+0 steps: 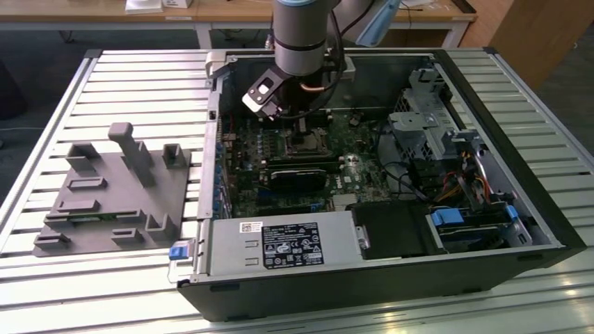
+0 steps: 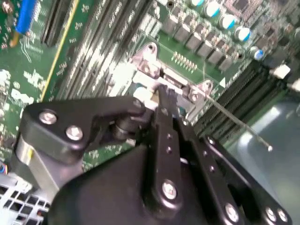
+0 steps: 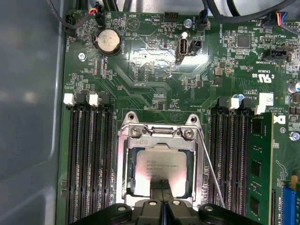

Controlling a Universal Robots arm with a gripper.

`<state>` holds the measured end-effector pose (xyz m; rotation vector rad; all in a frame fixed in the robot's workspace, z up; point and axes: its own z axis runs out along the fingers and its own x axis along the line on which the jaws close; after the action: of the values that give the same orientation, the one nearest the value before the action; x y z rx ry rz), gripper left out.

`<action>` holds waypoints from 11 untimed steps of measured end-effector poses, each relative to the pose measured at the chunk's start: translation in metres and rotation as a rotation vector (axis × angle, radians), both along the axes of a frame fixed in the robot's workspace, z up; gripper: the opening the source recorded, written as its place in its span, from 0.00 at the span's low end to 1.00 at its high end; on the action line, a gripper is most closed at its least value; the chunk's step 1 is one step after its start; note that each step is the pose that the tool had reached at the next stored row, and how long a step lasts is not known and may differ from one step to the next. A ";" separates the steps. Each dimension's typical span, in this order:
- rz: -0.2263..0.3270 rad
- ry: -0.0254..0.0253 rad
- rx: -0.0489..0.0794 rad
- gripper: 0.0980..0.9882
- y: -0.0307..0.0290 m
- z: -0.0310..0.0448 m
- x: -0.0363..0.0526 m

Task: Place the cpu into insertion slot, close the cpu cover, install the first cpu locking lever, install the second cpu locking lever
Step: 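Close the cpu cover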

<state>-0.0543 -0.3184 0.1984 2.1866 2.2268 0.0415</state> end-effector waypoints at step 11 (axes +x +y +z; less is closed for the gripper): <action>0.000 0.0001 0.000 0.01 0.0003 0.0078 0.0025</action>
<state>-0.0518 -0.3181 0.2063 2.1868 2.2270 0.0417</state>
